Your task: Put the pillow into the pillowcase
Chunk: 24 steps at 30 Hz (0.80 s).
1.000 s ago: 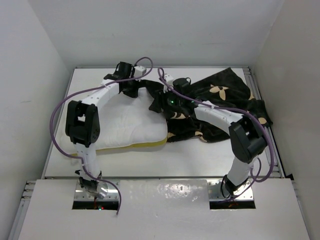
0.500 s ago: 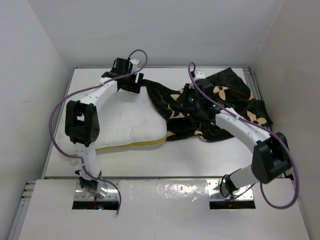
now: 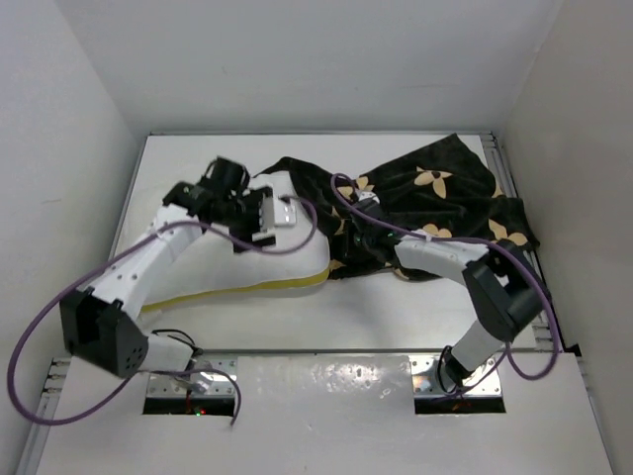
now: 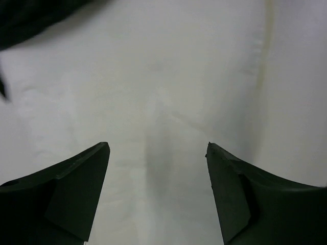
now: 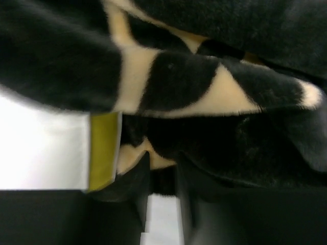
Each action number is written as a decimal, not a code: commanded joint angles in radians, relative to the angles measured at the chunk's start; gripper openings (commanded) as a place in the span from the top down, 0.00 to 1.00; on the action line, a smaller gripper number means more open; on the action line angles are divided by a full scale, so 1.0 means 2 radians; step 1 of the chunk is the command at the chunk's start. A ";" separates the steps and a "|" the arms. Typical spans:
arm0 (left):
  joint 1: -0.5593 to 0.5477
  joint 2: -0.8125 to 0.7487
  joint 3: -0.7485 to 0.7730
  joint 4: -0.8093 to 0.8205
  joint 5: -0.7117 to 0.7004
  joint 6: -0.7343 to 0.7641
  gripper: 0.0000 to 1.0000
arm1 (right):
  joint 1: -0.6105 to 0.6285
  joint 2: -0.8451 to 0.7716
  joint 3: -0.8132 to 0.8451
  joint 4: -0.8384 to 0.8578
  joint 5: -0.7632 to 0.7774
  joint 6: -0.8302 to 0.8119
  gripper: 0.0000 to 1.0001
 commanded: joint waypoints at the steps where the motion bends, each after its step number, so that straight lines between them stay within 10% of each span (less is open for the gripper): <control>1: -0.030 -0.044 -0.091 0.015 0.010 0.052 0.23 | 0.002 0.033 0.042 0.018 0.010 0.000 0.70; 3: -0.039 -0.073 -0.145 0.068 0.010 0.031 0.01 | 0.003 0.053 0.050 0.021 0.021 0.009 0.58; 12: -0.087 -0.105 -0.302 0.223 -0.076 0.008 0.00 | 0.011 0.118 0.051 0.021 0.041 0.015 0.45; 17: -0.105 -0.066 -0.323 0.291 -0.118 -0.025 0.03 | 0.013 0.125 0.054 0.022 0.058 0.015 1.00; 19: -0.106 -0.050 -0.312 0.297 -0.130 -0.038 0.16 | 0.014 0.090 0.033 0.028 0.068 0.000 1.00; 22: -0.101 -0.025 -0.292 0.291 -0.130 -0.058 0.93 | 0.020 0.012 -0.018 0.061 0.062 -0.044 1.00; 24: -0.100 -0.025 -0.282 0.289 -0.135 -0.072 1.00 | 0.027 -0.031 -0.065 0.090 0.048 -0.075 1.00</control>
